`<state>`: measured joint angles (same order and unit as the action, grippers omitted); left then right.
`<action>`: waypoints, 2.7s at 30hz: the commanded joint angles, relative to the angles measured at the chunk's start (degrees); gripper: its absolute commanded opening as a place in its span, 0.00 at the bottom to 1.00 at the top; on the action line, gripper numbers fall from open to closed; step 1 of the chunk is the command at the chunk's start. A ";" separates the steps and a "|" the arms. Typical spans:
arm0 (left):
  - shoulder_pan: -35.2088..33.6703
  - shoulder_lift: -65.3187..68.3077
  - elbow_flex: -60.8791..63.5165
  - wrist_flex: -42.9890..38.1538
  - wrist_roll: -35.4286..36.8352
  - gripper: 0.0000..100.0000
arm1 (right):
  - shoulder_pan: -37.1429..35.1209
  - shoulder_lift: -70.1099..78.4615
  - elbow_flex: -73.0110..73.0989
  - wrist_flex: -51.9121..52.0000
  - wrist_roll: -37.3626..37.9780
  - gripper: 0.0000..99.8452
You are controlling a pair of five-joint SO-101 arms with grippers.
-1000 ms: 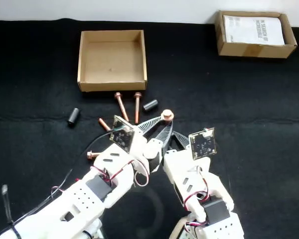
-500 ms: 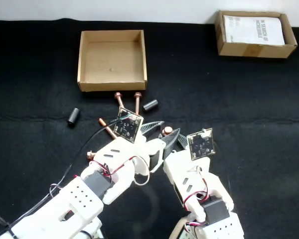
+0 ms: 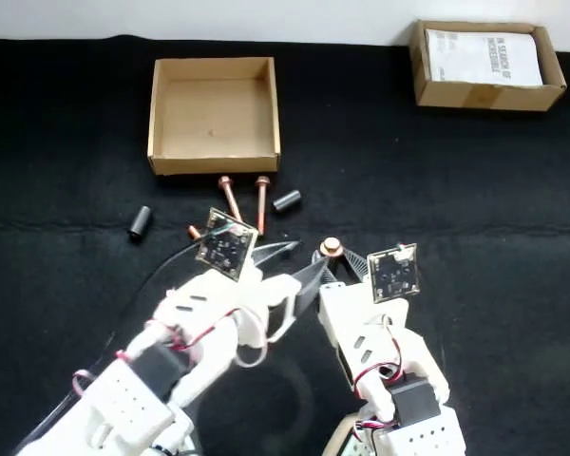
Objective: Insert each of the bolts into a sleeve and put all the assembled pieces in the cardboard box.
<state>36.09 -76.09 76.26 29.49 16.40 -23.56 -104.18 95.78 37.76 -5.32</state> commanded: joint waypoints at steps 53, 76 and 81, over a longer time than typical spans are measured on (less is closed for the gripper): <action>-49.19 -27.12 20.79 42.46 -73.93 0.01 | 1.27 -0.40 4.09 0.13 0.44 0.01; -49.19 -27.12 18.77 35.69 -23.47 0.01 | 2.51 -0.48 4.62 0.04 0.44 0.01; -48.92 -27.12 19.47 34.02 -8.79 0.01 | 3.12 -0.48 4.18 -0.13 0.35 0.01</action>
<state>-12.70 -102.81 95.60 65.01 1.71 -21.27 -104.26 95.78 37.85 -5.32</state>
